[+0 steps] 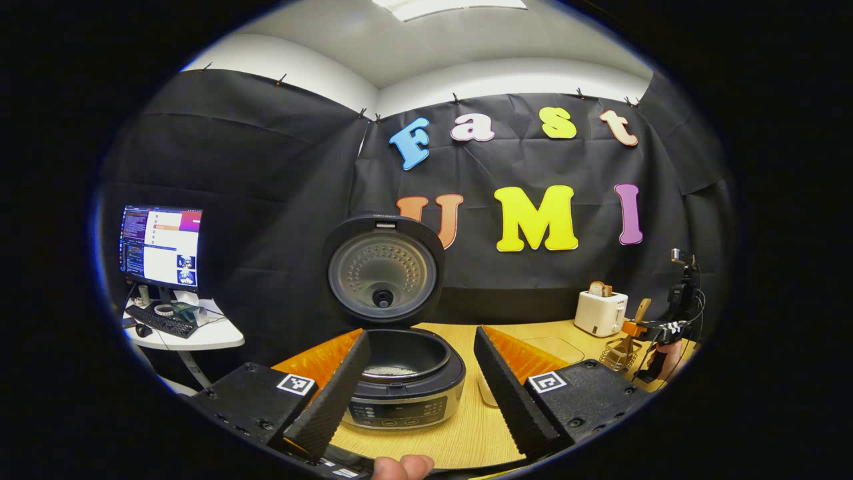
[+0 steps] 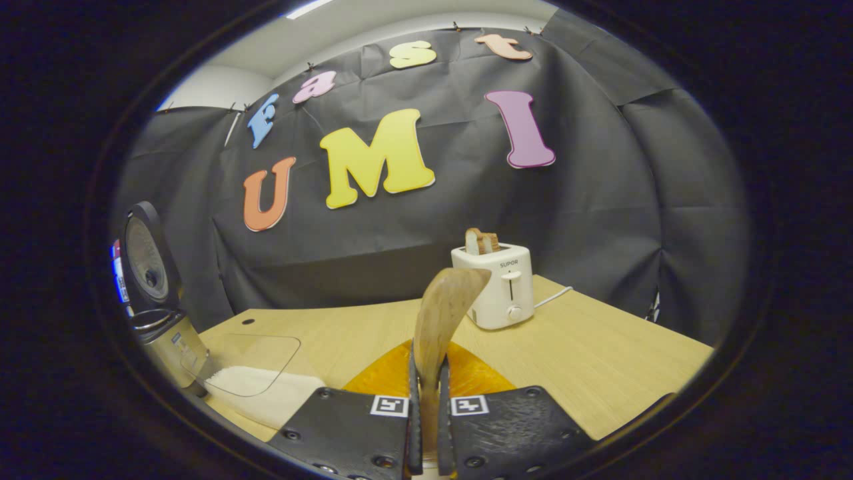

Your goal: Close the left gripper, press the button to open the rice cooker; take a wooden spoon from the chopstick holder with the right hand, scoop a spoonful of rice and pour it into the rice cooker, then put the wooden spoon back into the chopstick holder.

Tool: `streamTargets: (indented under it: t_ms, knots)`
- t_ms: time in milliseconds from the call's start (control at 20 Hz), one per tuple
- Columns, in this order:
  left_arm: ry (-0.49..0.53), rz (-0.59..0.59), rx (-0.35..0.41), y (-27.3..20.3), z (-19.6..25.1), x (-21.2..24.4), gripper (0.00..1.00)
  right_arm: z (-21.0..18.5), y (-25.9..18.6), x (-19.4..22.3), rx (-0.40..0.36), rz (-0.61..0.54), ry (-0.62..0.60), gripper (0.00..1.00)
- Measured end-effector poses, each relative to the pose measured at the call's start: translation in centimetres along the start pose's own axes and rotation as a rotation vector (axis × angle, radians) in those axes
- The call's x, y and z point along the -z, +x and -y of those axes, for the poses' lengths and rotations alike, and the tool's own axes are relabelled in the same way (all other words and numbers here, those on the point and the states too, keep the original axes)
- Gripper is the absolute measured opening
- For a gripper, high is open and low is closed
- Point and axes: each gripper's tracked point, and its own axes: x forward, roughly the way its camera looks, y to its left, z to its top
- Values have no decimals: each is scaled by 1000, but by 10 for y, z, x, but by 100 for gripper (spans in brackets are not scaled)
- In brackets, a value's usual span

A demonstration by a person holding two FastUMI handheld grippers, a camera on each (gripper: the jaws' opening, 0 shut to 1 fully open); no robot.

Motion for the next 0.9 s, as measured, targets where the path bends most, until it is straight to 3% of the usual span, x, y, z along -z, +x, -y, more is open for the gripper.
streamTargets:
  t_ms: [50,100,200,300,350,500,550,600,700,750,900]
  knots:
    - [-1,-3,-2,0,0,1,100,3,-1,-3,-4,6,-9,10]
    - [0,-5,-4,0,0,2,100,2,-3,-4,-12,4,-18,20]
    - [5,-2,-6,-1,2,-1,100,8,-6,-1,-11,-7,-27,55]
    - [17,3,-7,-2,4,-2,100,9,-8,2,-17,-17,-9,73]
    - [22,5,-5,-2,5,-2,100,13,-9,3,-14,-20,-3,70]
    - [24,13,5,-4,10,-5,100,24,-14,8,18,-52,1,94]
    - [25,18,8,-5,11,-6,100,26,-20,9,24,-57,6,89]
    - [27,23,11,-5,13,-7,100,29,-25,8,32,-63,11,95]
    - [28,30,-1,-7,11,-10,100,32,-42,8,36,-75,15,89]
    - [26,33,-2,-6,13,-11,100,33,-53,8,33,-77,18,95]
    - [28,50,-21,-7,12,-16,100,32,-88,0,22,-58,9,95]
